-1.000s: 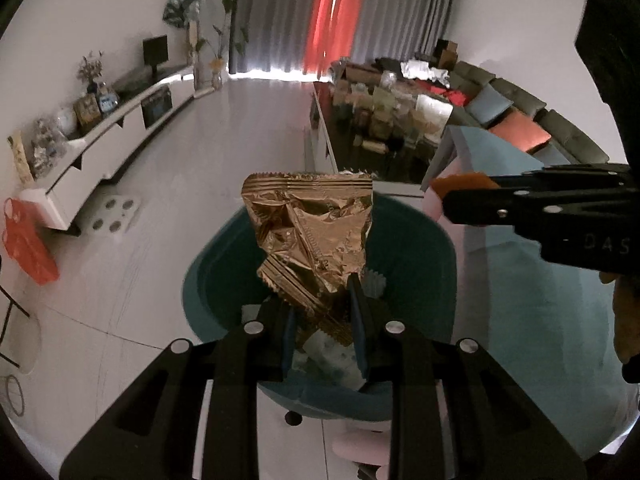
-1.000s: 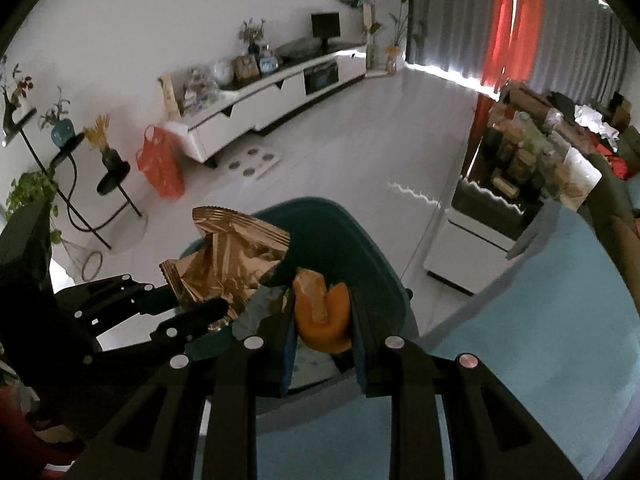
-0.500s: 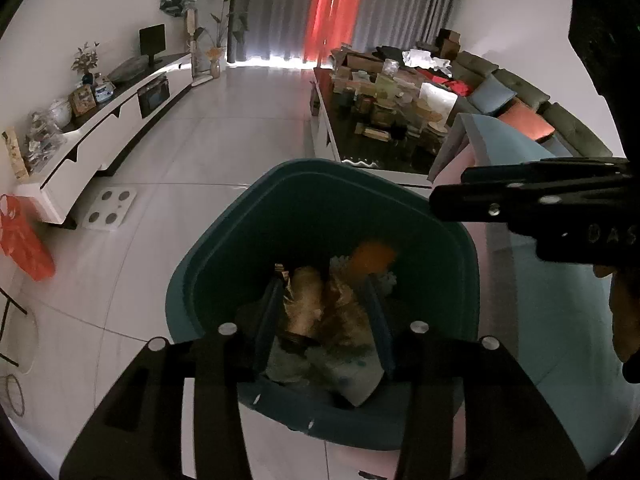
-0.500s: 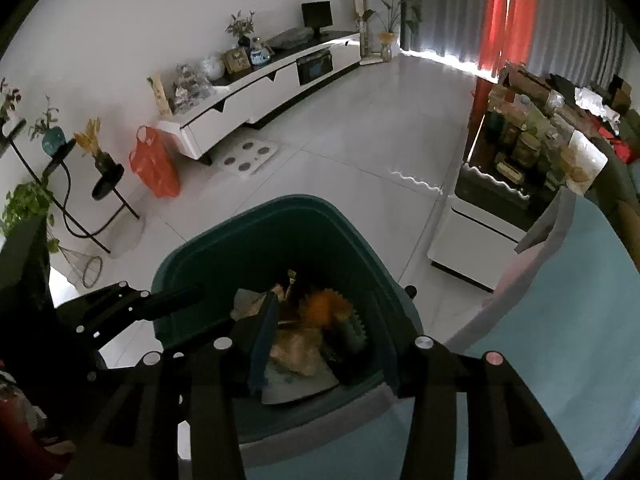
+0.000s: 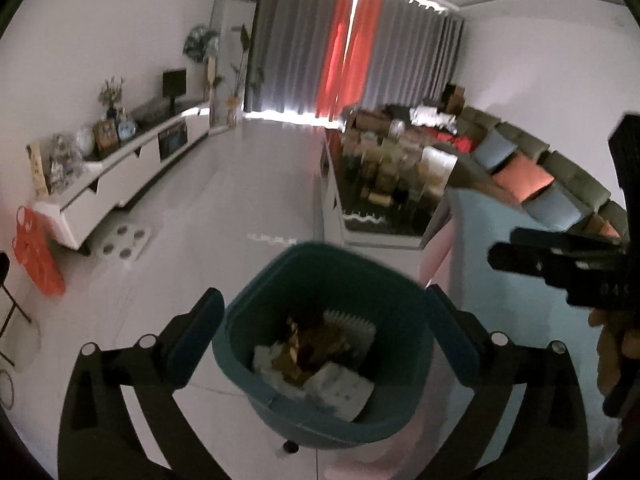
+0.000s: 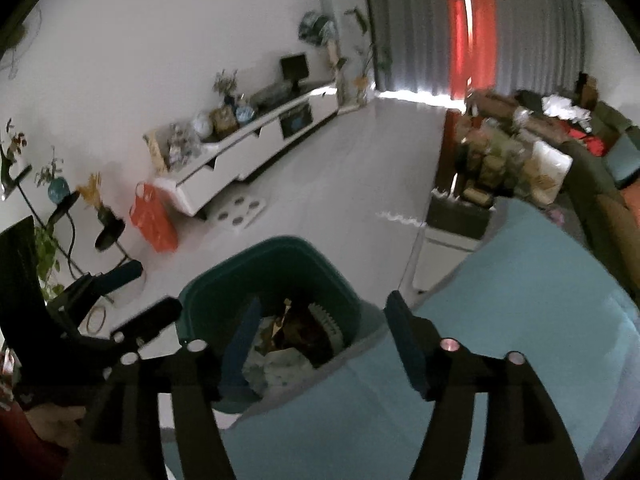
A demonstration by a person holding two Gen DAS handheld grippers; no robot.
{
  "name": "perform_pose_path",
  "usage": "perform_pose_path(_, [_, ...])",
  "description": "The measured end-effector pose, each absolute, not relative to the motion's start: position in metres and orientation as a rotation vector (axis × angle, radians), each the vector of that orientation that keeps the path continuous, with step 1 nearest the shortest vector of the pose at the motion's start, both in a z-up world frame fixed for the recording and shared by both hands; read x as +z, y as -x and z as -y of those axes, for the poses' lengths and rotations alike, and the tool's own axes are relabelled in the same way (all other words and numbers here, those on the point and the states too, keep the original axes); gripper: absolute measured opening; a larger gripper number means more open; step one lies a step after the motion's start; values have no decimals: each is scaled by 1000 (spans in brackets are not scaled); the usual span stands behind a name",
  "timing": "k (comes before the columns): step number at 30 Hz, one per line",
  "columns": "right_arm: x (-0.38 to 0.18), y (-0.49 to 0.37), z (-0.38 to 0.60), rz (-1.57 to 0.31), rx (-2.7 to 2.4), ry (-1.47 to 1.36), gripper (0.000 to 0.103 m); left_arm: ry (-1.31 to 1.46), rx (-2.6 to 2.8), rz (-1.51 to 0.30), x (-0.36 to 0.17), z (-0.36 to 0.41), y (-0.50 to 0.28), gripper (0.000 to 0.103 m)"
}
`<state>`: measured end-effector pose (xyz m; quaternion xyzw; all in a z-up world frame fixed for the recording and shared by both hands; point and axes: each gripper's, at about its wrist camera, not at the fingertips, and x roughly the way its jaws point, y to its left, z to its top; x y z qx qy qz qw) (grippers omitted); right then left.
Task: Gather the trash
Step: 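Move both tools back over the table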
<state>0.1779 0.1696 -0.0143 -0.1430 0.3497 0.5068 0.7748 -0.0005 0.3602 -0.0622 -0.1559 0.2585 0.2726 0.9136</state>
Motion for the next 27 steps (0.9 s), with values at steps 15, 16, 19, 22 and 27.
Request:
perform_pose_path(15, [31, -167, -16, -512, 826, 135, 94, 164, 433, -383, 10, -254, -2, 98])
perform_pose_path(16, [32, -166, -9, -502, 813, 132, 94, 158, 418, -381, 12, -248, -3, 98])
perform_pose_path(19, [34, -159, 16, -465, 770, 115, 96, 149, 381, -375, 17, -227, -7, 98])
perform_pose_path(22, [35, -152, 39, -433, 708, 108, 96, 125, 337, -359, 22, -201, -10, 98])
perform_pose_path(27, [37, -140, 81, -378, 602, 68, 96, 81, 274, -305, 34, -154, -11, 98])
